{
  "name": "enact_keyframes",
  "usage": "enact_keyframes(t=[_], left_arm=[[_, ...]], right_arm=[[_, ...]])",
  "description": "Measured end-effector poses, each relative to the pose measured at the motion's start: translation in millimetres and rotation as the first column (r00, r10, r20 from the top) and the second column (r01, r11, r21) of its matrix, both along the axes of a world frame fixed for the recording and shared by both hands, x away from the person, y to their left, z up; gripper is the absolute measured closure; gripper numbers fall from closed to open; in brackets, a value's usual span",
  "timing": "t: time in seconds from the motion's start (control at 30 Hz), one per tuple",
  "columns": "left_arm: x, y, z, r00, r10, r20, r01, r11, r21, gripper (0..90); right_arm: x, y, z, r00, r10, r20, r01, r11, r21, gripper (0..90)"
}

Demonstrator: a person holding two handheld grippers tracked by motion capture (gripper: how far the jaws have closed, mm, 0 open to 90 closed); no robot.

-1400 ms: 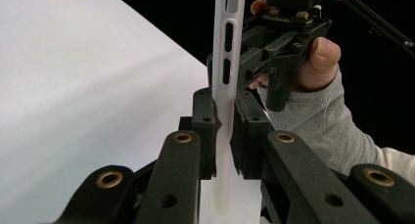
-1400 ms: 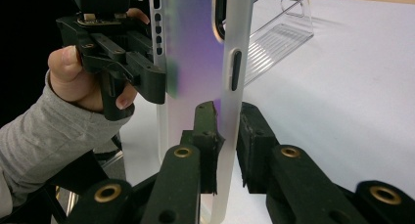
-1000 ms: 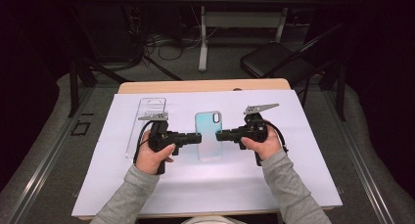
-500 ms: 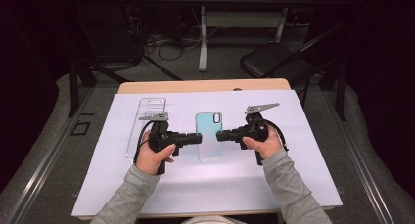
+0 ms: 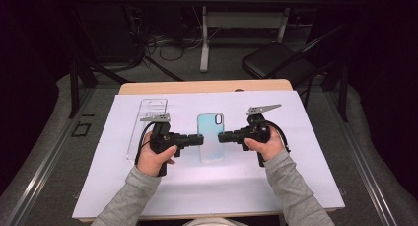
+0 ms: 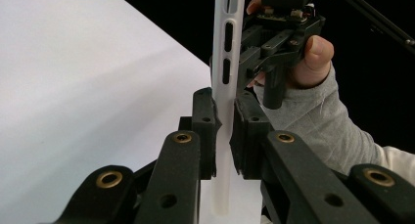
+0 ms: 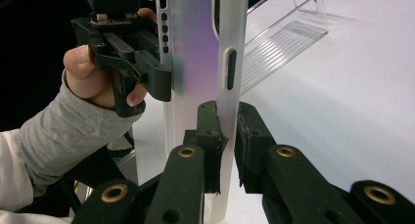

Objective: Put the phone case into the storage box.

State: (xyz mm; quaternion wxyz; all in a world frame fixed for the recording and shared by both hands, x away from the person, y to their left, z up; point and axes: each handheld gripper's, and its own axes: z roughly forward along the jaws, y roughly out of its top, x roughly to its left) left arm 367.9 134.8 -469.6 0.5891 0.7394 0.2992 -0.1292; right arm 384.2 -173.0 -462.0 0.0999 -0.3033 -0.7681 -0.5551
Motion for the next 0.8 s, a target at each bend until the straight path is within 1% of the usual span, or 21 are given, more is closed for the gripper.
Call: enact_keyframes(t=[0.5, 0.63, 0.7, 0.8], left_arm=[[0.2, 0.1, -0.1, 1.0, 0.004, 0.002, -0.004, 1.0, 0.0, 81.6], [-0.1, 0.1, 0.1, 0.9999, 0.011, 0.0, -0.011, 0.9999, -0.008, 81.6], [-0.5, 0.0, 0.5, 0.9999, 0.011, 0.012, -0.011, 0.9999, -0.002, 81.4], [-0.5, 0.4, 0.6, 0.9996, 0.023, 0.018, -0.023, 0.9997, -0.006, 80.5]], right_arm=[[-0.3, 0.3, 0.3, 1.0, -0.007, 0.007, 0.007, 1.0, -0.002, 82.3], [-0.7, 0.3, 1.0, 0.9999, -0.009, 0.008, 0.009, 1.0, -0.002, 82.3], [-0.7, 0.2, 1.3, 0.9999, -0.011, 0.012, 0.011, 1.0, 0.0, 82.4], [-1.2, 0.4, 1.6, 0.9997, -0.017, 0.018, 0.017, 1.0, -0.001, 82.4]])
